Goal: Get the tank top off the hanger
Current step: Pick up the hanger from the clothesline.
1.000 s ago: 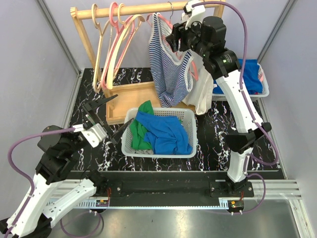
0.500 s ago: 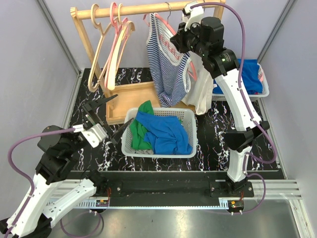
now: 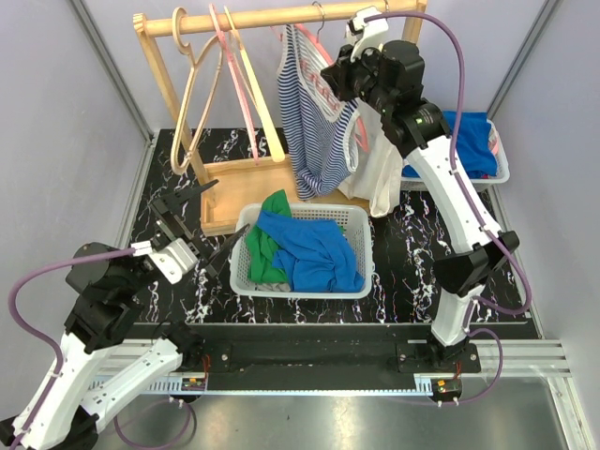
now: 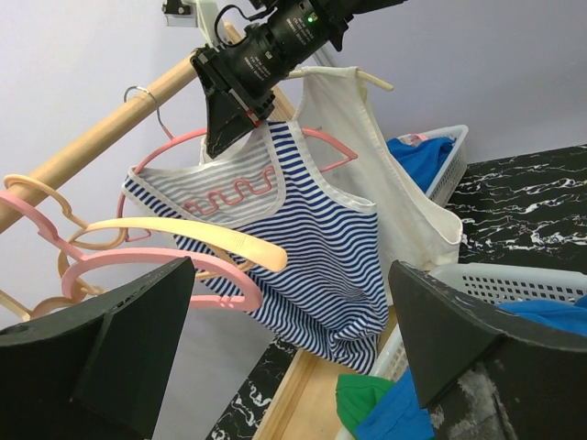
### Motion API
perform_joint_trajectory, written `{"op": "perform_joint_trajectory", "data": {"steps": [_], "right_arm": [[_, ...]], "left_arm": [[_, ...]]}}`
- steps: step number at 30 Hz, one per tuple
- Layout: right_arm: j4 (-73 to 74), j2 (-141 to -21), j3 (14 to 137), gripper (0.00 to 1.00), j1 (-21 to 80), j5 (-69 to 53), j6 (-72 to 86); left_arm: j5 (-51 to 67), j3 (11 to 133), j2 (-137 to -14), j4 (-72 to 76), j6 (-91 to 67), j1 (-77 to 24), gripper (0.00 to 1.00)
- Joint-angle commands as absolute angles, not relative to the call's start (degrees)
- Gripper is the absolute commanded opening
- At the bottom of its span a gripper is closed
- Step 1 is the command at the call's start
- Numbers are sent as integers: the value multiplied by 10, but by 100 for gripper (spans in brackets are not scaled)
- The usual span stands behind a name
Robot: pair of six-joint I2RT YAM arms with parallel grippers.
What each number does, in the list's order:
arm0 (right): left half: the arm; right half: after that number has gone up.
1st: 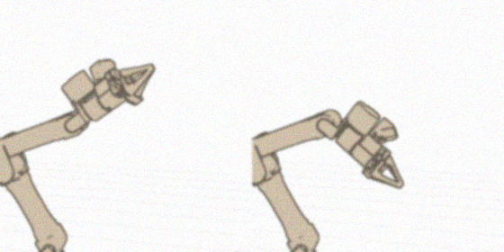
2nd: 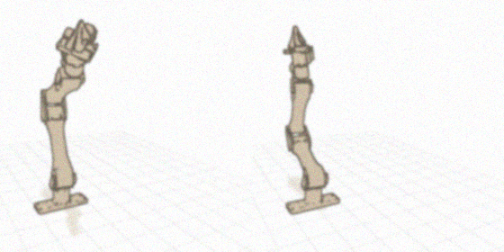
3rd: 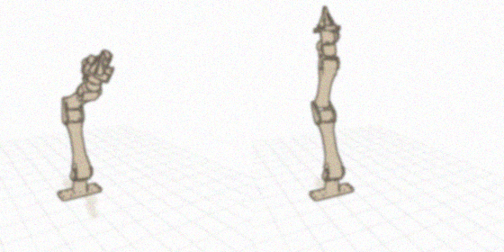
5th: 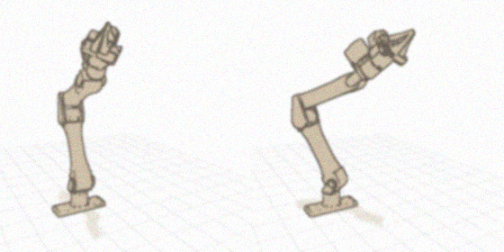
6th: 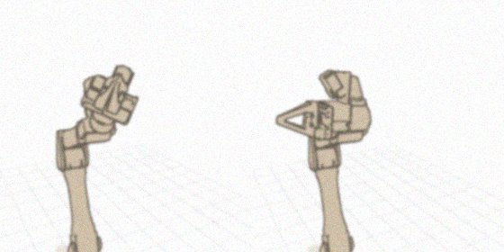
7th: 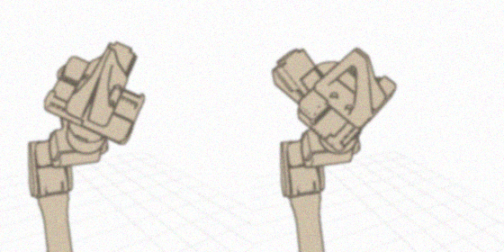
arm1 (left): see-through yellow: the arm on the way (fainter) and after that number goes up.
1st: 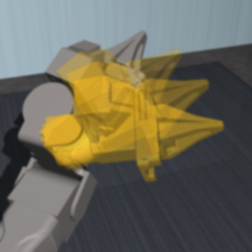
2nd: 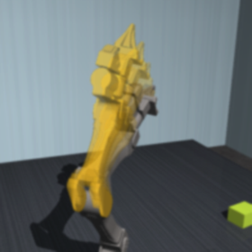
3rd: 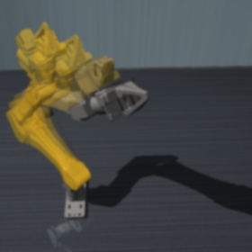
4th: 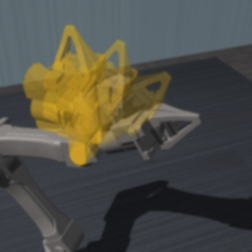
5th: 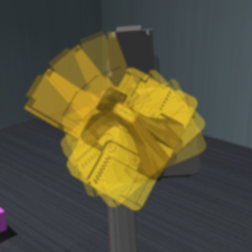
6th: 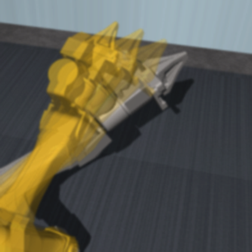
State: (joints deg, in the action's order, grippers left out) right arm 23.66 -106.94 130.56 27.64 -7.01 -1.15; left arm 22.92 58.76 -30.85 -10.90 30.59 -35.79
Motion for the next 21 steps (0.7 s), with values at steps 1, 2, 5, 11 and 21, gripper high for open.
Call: {"op": "perform_joint_trajectory", "data": {"steps": [1,2,5,11,21], "right_arm": [[84,-998,1296,0,279,-82,-4],[78,-995,1296,0,280,-82,-5],[72,-992,1303,0,279,-83,-8],[125,-970,1305,0,279,-98,-8],[254,-828,1215,0,279,-120,-7]], "left_arm": [[236,584,-301,-88,309,-353,94],[236,584,-299,-87,309,-352,94],[238,583,-298,-87,309,-351,95],[234,577,-296,-79,297,-347,95],[249,576,-303,-67,277,-346,95]]}}
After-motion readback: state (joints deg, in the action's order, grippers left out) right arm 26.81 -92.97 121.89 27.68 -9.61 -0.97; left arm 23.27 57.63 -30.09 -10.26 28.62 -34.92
